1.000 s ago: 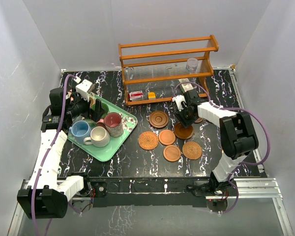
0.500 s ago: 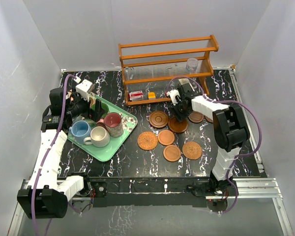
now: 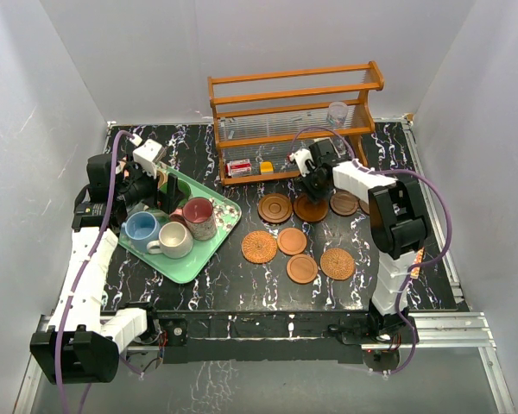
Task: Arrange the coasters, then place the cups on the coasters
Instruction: Move the coaster to the center of the board.
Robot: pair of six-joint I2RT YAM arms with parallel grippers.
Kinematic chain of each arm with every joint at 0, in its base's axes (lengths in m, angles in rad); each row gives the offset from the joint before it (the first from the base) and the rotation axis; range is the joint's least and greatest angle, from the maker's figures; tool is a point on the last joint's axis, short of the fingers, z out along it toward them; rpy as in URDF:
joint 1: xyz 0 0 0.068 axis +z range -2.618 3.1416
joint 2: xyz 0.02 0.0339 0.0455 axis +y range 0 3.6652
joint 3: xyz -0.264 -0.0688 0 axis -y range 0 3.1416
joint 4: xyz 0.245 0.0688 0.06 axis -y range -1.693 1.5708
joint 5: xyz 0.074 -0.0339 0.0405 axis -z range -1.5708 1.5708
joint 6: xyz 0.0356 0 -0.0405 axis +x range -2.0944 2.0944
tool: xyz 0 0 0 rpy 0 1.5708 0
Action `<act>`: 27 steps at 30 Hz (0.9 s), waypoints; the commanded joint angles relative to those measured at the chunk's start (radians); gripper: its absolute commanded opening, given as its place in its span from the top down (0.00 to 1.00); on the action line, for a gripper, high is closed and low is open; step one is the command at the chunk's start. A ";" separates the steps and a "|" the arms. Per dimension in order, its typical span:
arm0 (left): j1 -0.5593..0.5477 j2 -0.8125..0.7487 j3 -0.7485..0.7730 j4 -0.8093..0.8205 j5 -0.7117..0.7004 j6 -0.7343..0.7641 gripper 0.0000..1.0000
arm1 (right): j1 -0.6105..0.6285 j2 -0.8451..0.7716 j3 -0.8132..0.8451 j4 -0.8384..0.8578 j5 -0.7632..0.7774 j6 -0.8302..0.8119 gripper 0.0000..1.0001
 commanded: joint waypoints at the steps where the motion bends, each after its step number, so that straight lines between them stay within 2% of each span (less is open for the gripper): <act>1: 0.009 -0.015 -0.002 0.002 0.028 0.003 0.01 | -0.053 0.072 -0.012 -0.002 0.082 -0.042 0.59; 16: 0.009 -0.019 -0.011 0.006 0.032 0.002 0.01 | -0.054 0.068 0.008 -0.054 -0.078 0.000 0.57; 27: 0.009 -0.026 -0.020 0.006 0.033 0.005 0.01 | -0.039 0.066 0.000 -0.050 -0.081 0.022 0.57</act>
